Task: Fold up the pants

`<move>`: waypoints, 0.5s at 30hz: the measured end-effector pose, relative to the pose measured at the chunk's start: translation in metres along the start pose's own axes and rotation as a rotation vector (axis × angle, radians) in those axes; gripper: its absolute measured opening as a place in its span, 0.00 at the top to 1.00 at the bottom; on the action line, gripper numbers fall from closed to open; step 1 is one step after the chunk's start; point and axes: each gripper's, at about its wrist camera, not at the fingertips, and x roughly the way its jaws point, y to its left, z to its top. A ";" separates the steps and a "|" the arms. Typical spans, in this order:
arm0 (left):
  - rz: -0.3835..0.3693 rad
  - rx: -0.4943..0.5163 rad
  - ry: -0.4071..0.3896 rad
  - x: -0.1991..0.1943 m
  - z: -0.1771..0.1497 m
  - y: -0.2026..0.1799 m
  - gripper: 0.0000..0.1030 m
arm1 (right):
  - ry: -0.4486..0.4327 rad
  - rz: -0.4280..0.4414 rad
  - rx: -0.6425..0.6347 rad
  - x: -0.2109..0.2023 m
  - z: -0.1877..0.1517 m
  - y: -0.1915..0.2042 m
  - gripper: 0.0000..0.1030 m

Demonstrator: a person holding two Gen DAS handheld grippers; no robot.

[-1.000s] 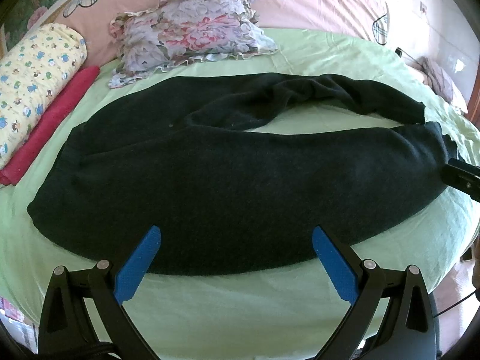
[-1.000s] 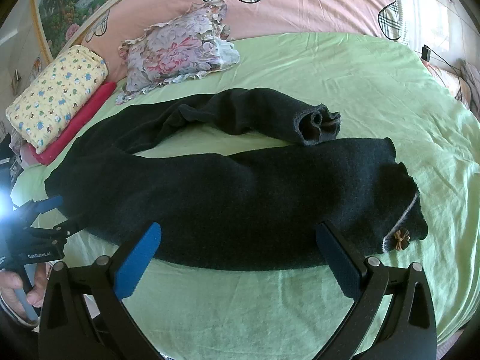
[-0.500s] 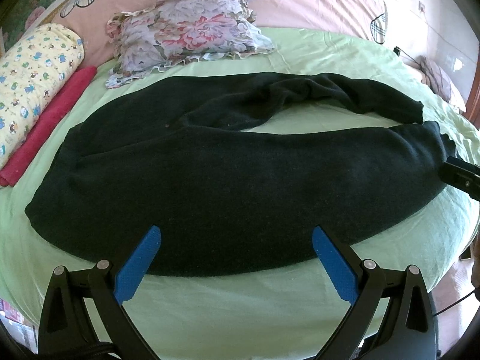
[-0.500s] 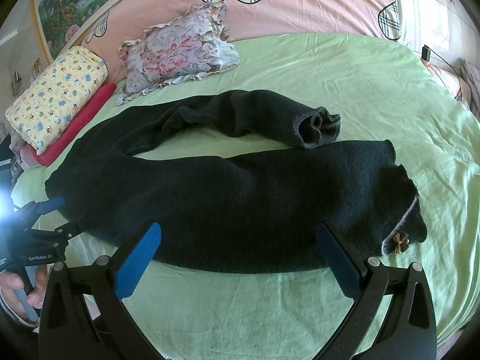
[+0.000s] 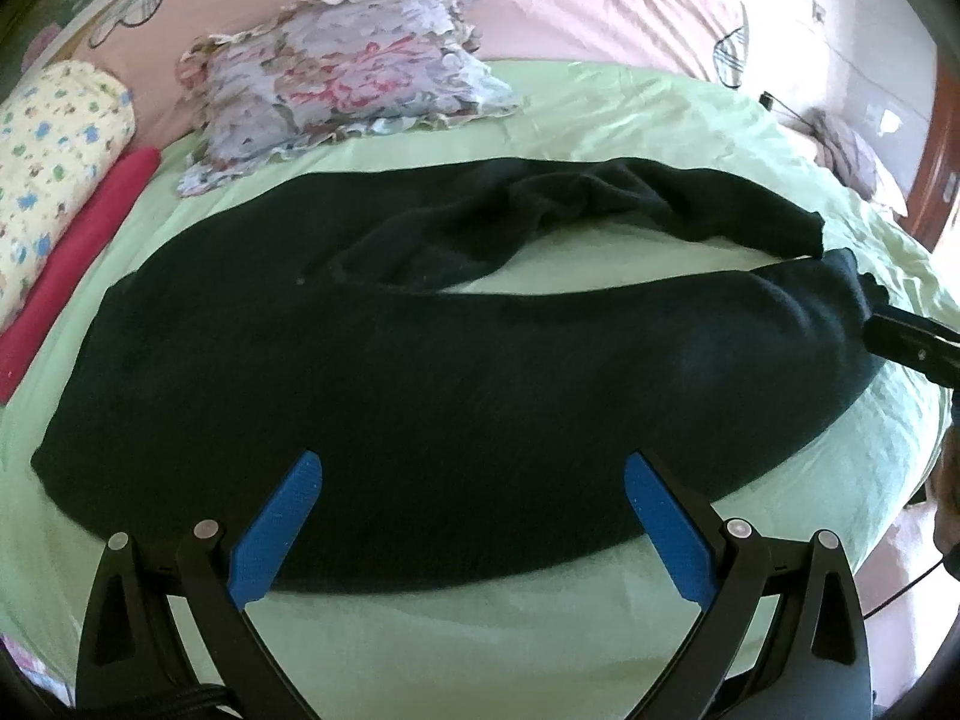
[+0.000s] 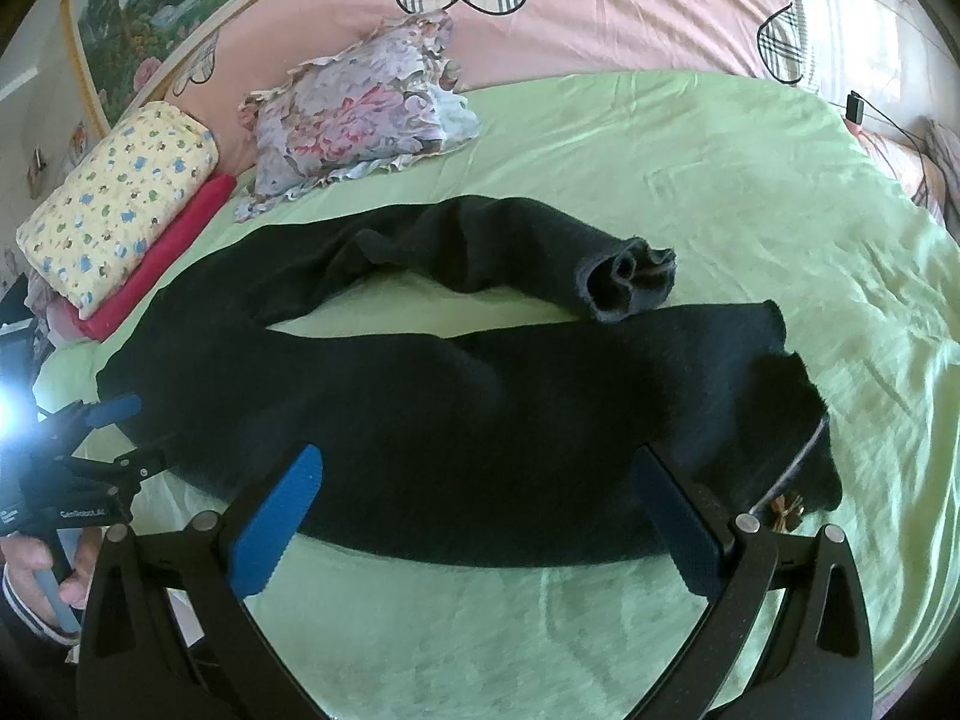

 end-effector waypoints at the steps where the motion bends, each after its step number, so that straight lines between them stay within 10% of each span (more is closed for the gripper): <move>1: -0.005 0.008 -0.003 0.001 0.003 0.000 0.02 | -0.001 0.005 0.004 0.000 0.001 -0.002 0.00; 15: -0.073 0.046 -0.042 0.018 0.092 0.025 0.02 | -0.006 0.082 0.153 0.008 0.053 -0.053 0.01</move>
